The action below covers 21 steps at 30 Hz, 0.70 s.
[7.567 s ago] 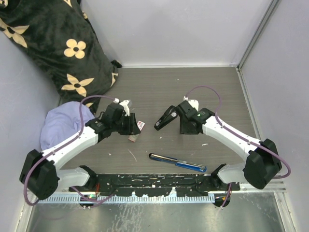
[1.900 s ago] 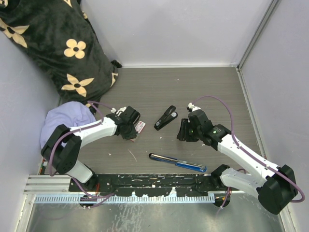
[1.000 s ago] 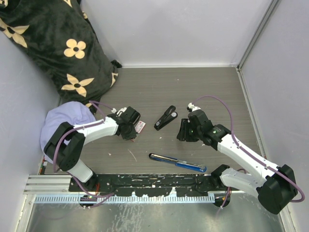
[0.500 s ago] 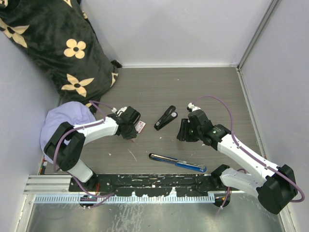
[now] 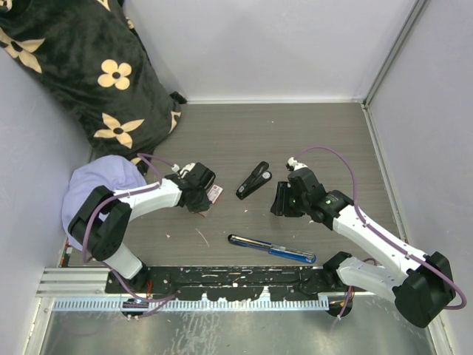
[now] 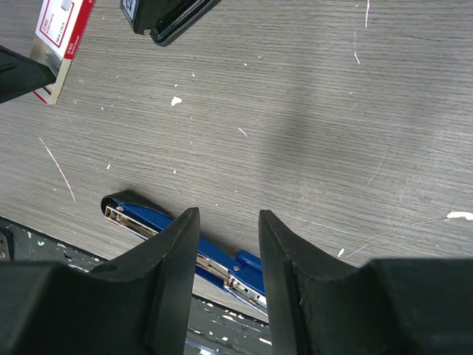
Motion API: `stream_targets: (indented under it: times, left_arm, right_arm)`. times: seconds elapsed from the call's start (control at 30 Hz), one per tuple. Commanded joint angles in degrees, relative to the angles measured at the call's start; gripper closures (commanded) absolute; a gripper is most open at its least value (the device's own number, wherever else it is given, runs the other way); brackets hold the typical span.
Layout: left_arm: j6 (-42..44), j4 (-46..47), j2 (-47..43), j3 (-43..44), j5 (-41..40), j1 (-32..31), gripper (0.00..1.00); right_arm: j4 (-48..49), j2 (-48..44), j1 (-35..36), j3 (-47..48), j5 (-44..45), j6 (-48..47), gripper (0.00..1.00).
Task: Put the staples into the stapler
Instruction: Pick up the staple from the staple box.
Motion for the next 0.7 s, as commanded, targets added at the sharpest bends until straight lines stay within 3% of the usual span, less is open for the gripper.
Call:
stream_targets:
  times: [0.0,0.17,0.47,0.67]
  left_arm:
    - [0.19,1.61,0.63,0.56,-1.93,0.40,0.93]
    - [-0.12,0.80,-1.06,0.57,-2.45,0.41,0.99]
    - [3.63,2.02,-10.51,-0.84,-0.63,0.39,1.00]
    - [9.47,10.70,-15.97,-2.75,8.22,0.39,1.00]
  right_arm:
    - [0.54,-0.94,-0.16,0.82,0.93,0.77,0.56]
    - [0.45,-1.39,-0.16,0.85,1.20,0.92,0.56]
    - [0.17,-2.75,-0.17,2.08,1.95,0.69,0.56]
    - [2.79,-4.09,-0.18,2.58,-1.74,-1.28,0.56]
